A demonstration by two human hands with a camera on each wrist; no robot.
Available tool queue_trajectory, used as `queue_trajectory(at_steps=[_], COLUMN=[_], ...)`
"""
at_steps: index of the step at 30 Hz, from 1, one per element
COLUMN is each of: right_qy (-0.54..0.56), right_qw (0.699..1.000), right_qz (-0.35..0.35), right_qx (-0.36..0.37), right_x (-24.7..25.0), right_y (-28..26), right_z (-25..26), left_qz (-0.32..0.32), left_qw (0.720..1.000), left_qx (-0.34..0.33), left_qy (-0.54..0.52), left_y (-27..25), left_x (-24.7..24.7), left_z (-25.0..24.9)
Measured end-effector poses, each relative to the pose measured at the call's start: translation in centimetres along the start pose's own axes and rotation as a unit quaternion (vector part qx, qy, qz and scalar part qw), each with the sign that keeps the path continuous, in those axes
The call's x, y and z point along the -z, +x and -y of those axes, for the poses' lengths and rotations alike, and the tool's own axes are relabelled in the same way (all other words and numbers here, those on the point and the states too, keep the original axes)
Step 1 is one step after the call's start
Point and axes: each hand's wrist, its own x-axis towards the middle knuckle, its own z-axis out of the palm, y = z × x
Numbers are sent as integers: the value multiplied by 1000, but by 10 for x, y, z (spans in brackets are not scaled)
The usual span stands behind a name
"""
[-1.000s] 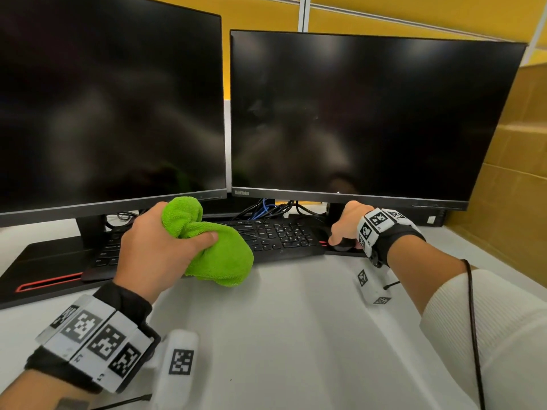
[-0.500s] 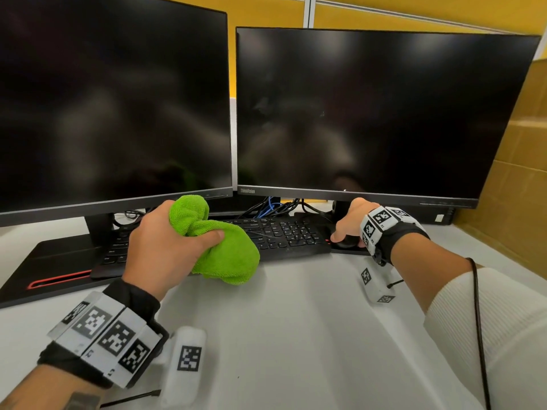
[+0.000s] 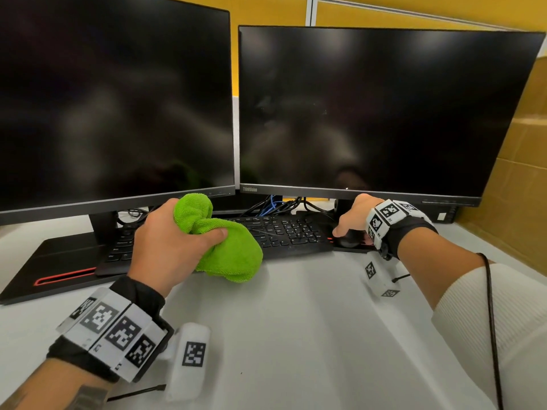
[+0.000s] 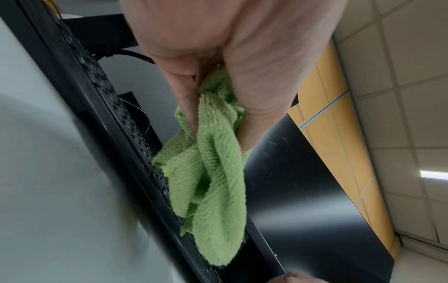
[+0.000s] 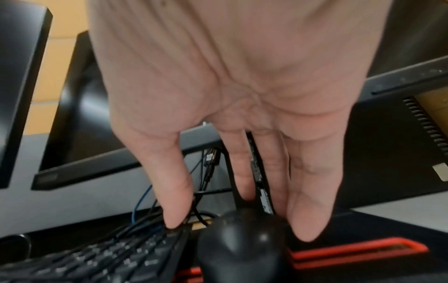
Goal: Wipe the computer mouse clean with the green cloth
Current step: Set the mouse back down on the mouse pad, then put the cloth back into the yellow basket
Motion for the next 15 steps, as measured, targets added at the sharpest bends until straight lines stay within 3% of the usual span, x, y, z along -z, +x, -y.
queue_trajectory(at_steps=[4, 7, 9, 13, 15], right_qy=[6, -1, 63, 248, 268], right_qw=[999, 994, 981, 898, 878], right_qz=[-36, -55, 5, 193, 215], right_qx=[26, 95, 183, 308, 334], right_x=[17, 29, 26, 6, -5], right_y=[-13, -43, -68, -122, -136], right_z=[9, 27, 41, 67, 80], left_qz=[6, 12, 17, 50, 109], left_qw=[1000, 1000, 1000, 994, 980], left_qx=[2, 1, -6, -36, -12], left_qy=[3, -2, -12, -90, -166], left_y=[-3, -6, -8, -13, -16], left_x=[0, 0, 1, 6, 7], left_z=[-4, -8, -13, -26, -36])
